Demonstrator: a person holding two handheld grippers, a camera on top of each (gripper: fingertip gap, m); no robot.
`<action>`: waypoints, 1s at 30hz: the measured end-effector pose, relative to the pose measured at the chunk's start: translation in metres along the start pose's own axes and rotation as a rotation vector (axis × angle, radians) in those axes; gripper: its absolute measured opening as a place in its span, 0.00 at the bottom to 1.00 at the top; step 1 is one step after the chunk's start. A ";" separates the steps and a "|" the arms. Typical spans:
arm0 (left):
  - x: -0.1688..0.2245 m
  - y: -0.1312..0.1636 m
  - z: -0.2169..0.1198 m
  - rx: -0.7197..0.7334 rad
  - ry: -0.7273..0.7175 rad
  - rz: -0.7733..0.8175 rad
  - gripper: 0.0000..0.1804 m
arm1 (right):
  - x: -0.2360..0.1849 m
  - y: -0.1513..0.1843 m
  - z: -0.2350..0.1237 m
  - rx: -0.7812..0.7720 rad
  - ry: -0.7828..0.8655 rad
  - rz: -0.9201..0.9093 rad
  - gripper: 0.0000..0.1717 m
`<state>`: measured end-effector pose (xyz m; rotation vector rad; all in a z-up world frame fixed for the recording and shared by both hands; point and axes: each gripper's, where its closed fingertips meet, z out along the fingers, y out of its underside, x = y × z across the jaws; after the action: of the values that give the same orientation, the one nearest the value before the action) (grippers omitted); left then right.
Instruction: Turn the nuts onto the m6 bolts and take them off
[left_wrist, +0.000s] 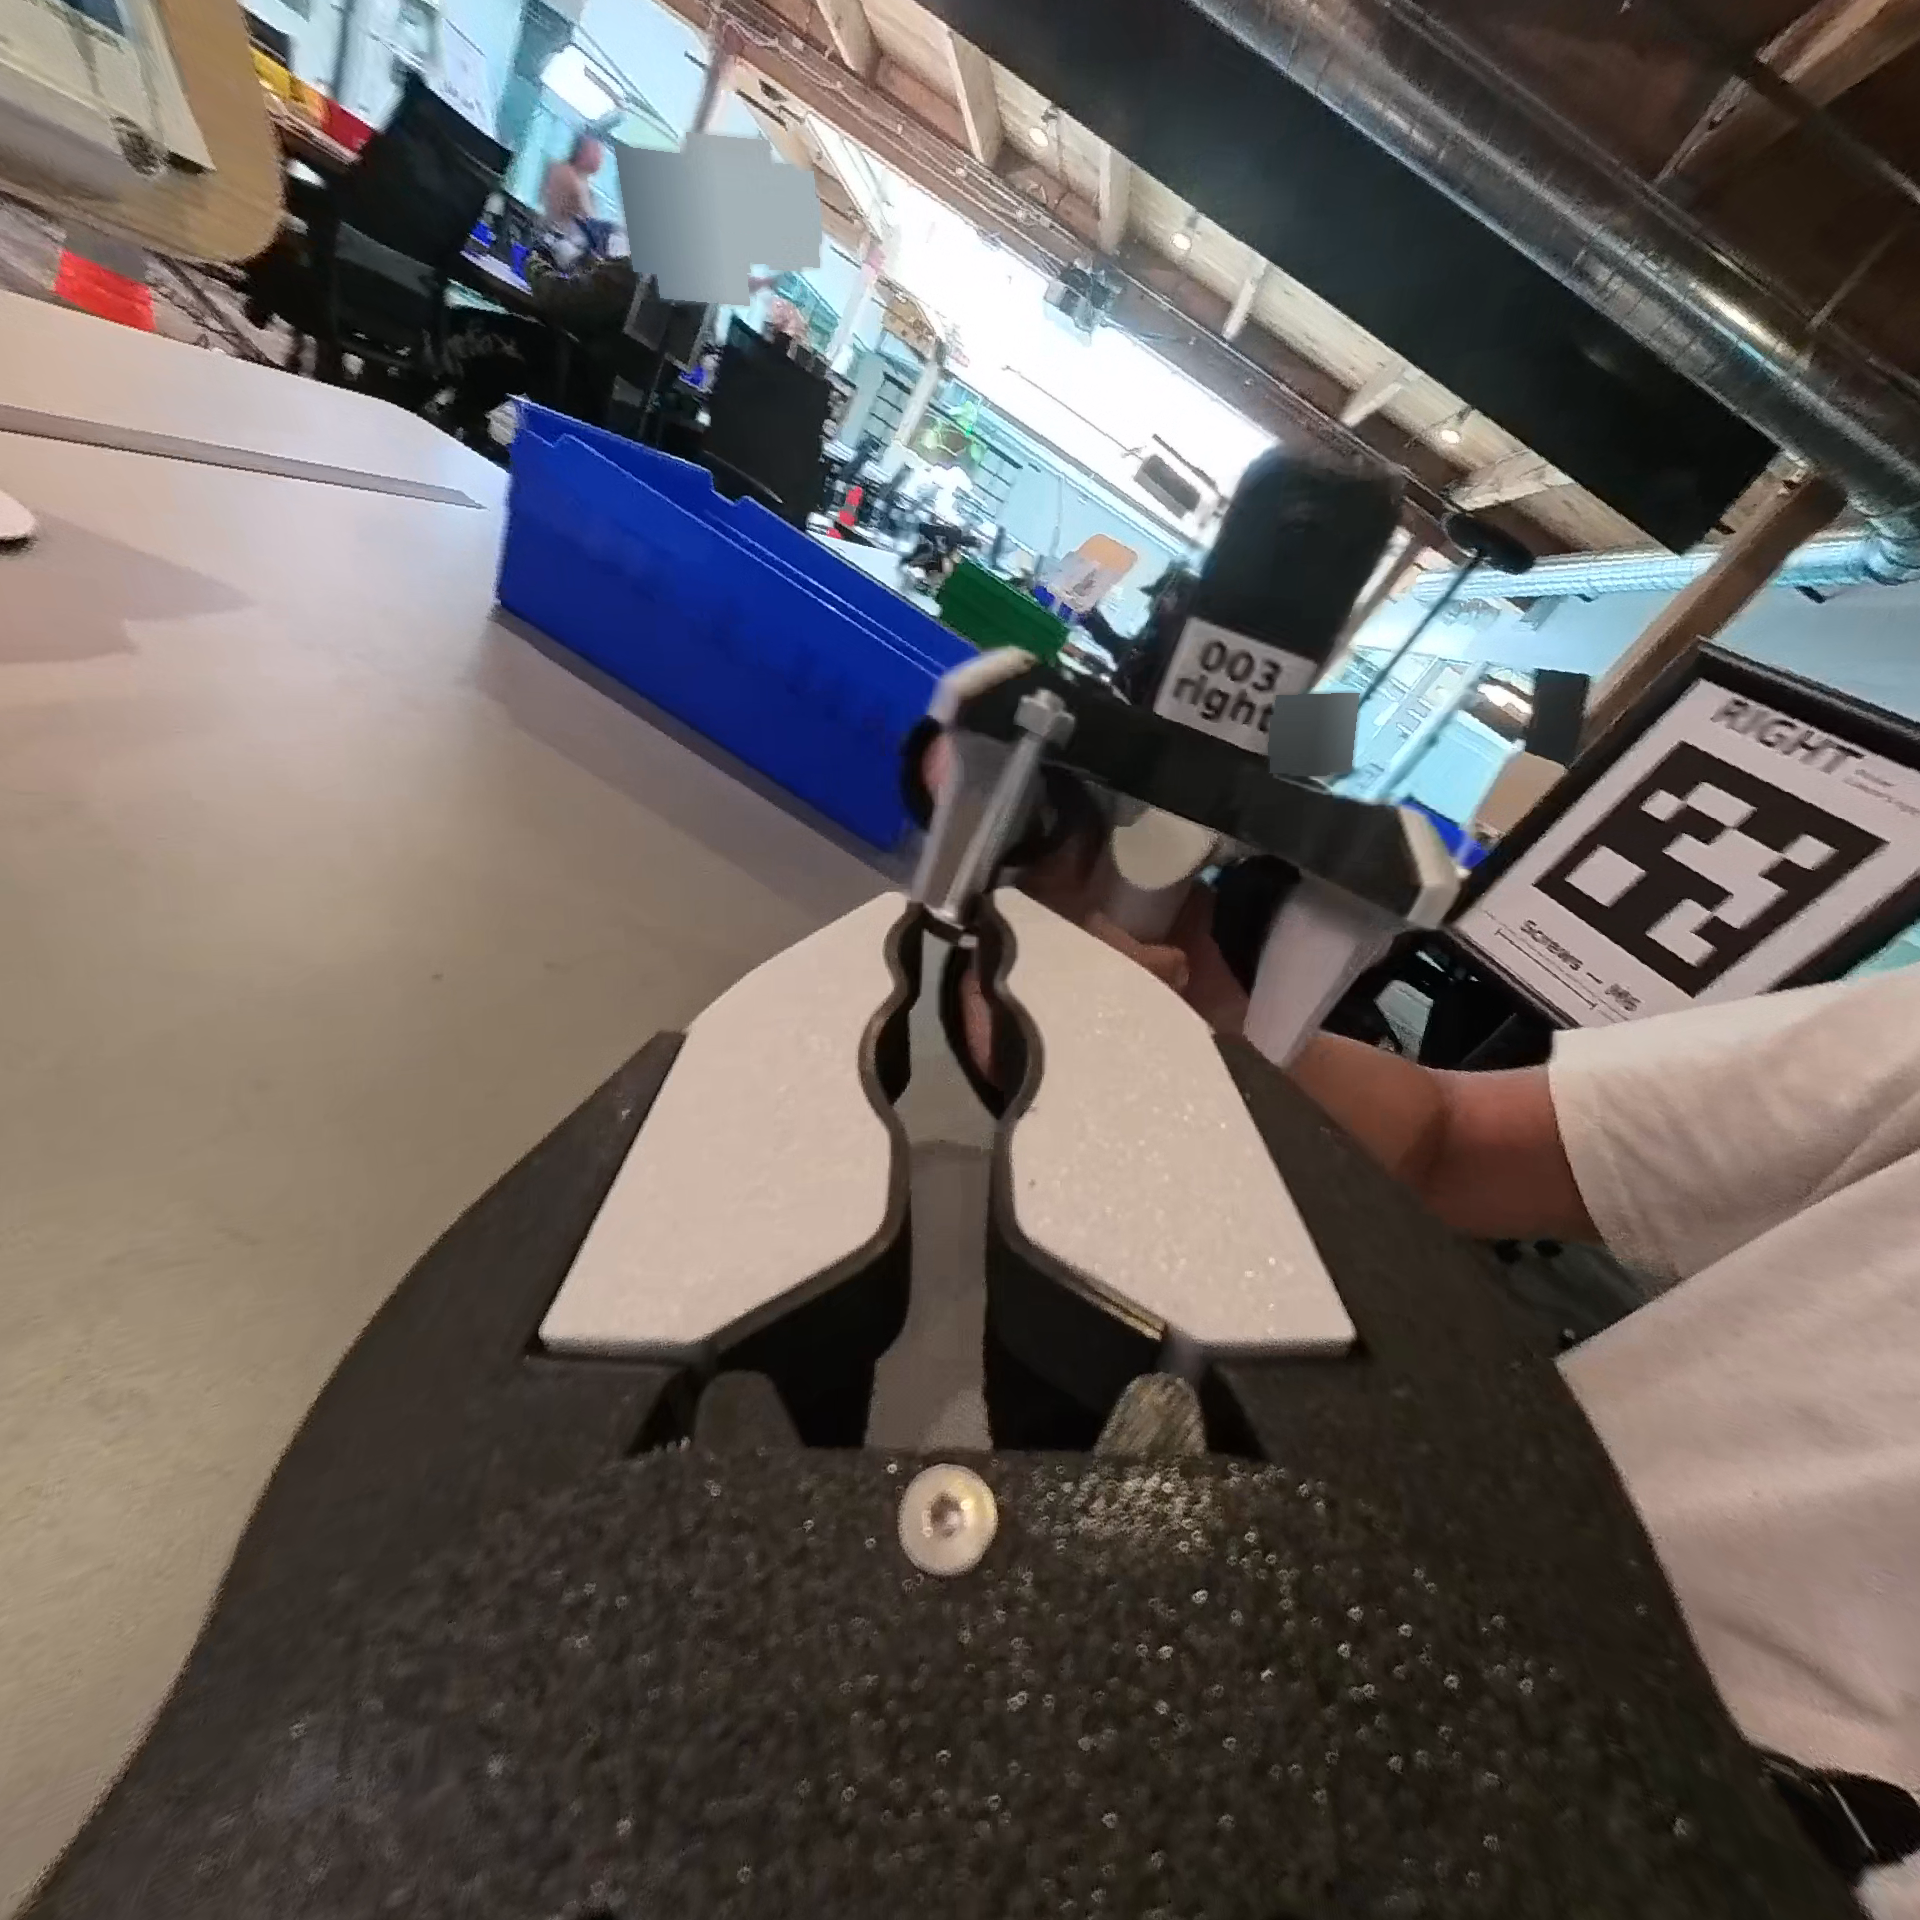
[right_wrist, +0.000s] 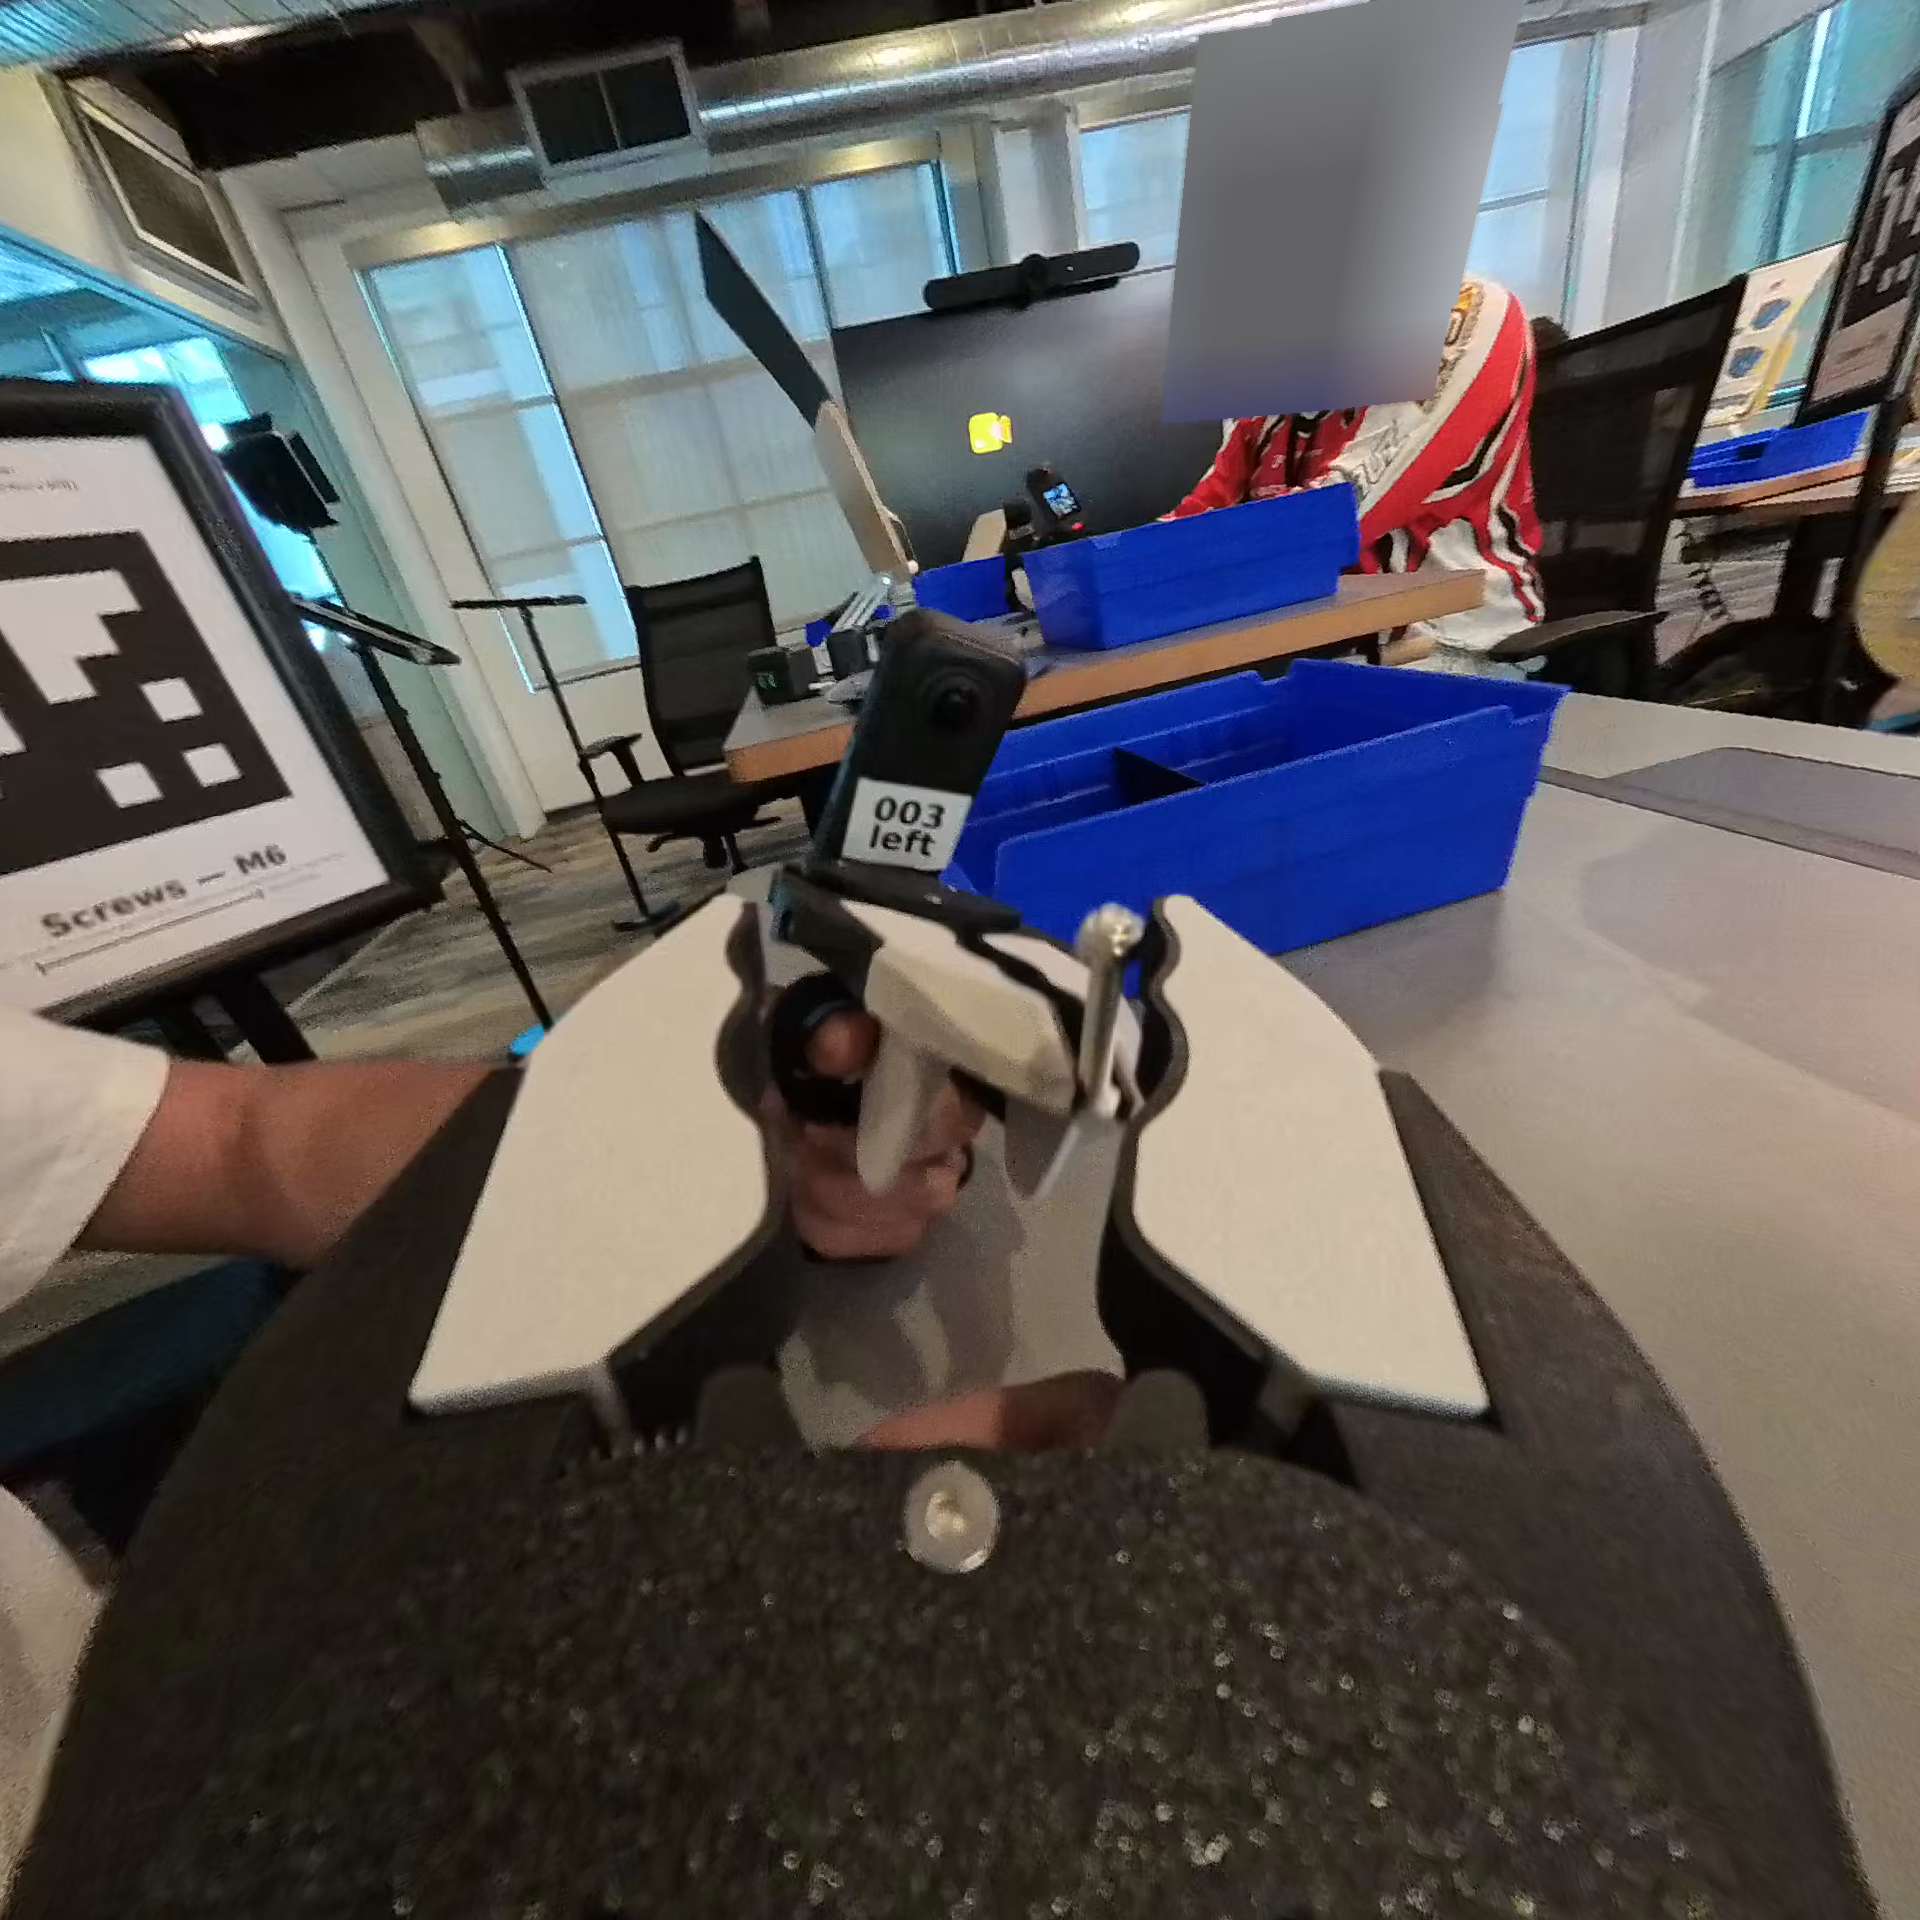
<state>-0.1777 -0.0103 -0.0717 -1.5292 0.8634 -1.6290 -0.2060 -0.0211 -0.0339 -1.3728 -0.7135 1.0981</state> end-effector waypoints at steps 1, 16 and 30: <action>-0.002 -0.001 -0.001 0.008 -0.015 0.002 0.05 | 0.001 0.001 -0.009 0.000 0.015 -0.016 0.39; -0.001 -0.013 -0.006 0.052 -0.021 -0.023 0.05 | -0.006 -0.011 -0.022 0.044 0.023 -0.003 0.38; -0.014 -0.026 -0.017 0.079 -0.063 -0.049 0.05 | -0.013 -0.014 -0.030 0.035 0.046 -0.047 0.37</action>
<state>-0.1963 0.0150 -0.0582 -1.5488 0.7251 -1.6217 -0.1811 -0.0428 -0.0218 -1.3408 -0.6870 1.0340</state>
